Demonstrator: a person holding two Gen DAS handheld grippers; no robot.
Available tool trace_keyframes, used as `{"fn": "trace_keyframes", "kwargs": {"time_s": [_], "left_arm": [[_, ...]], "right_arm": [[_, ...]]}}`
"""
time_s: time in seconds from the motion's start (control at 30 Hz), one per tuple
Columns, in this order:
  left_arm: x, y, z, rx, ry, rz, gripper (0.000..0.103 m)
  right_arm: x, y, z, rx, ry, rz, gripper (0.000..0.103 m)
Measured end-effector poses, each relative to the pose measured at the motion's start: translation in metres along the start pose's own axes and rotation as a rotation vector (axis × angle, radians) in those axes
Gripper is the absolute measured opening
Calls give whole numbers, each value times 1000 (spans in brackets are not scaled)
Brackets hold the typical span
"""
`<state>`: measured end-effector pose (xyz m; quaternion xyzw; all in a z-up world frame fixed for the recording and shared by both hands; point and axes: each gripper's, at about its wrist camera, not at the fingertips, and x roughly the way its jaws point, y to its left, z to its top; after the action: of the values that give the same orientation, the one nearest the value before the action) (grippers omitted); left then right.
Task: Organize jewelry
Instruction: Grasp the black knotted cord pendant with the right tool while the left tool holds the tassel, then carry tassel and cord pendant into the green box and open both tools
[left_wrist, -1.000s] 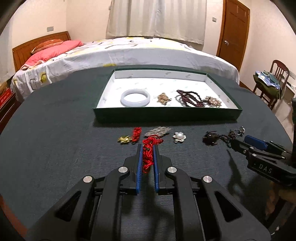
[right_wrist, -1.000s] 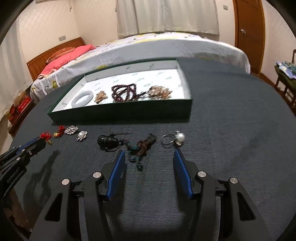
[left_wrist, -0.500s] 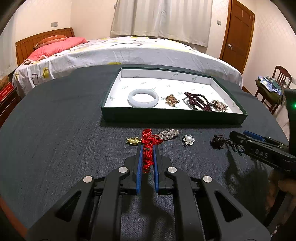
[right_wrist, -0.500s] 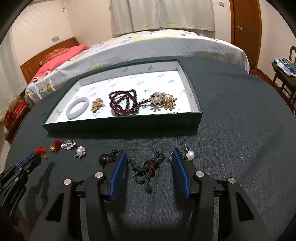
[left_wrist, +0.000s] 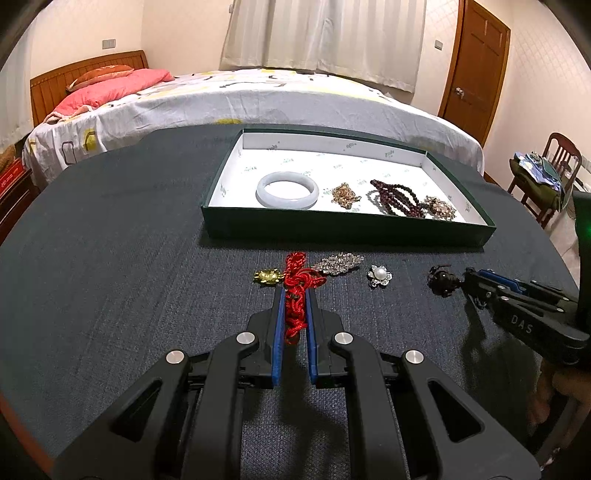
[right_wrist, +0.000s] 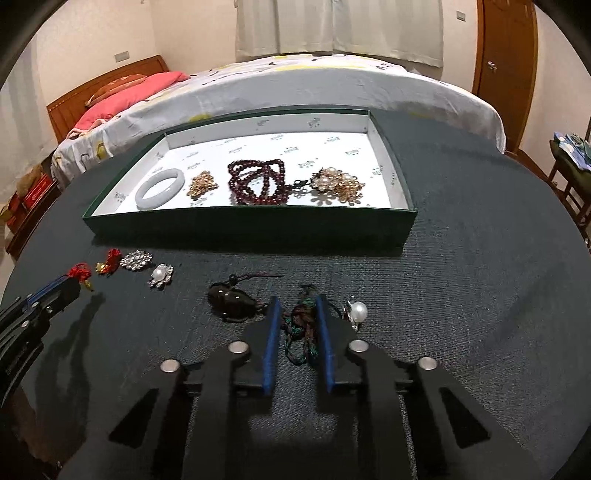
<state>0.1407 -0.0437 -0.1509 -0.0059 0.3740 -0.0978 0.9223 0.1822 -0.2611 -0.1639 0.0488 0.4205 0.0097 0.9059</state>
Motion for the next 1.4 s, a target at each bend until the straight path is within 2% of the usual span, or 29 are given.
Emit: {"fn": "trace_keyframes", "kwargs": {"time_s": [0.27,0.7,1.4], "left_arm": [[0,1,0,-3,-3,2,11],[-2,1,2,-1,-10,3,11],[-14,0,9,-4,-41,6,11]], "right_arm": [[-7,-2,-4,17,-12,27,11],[-44,4,15,7,-166,70,9],[-60,4,19,5,-204,70,8]]}}
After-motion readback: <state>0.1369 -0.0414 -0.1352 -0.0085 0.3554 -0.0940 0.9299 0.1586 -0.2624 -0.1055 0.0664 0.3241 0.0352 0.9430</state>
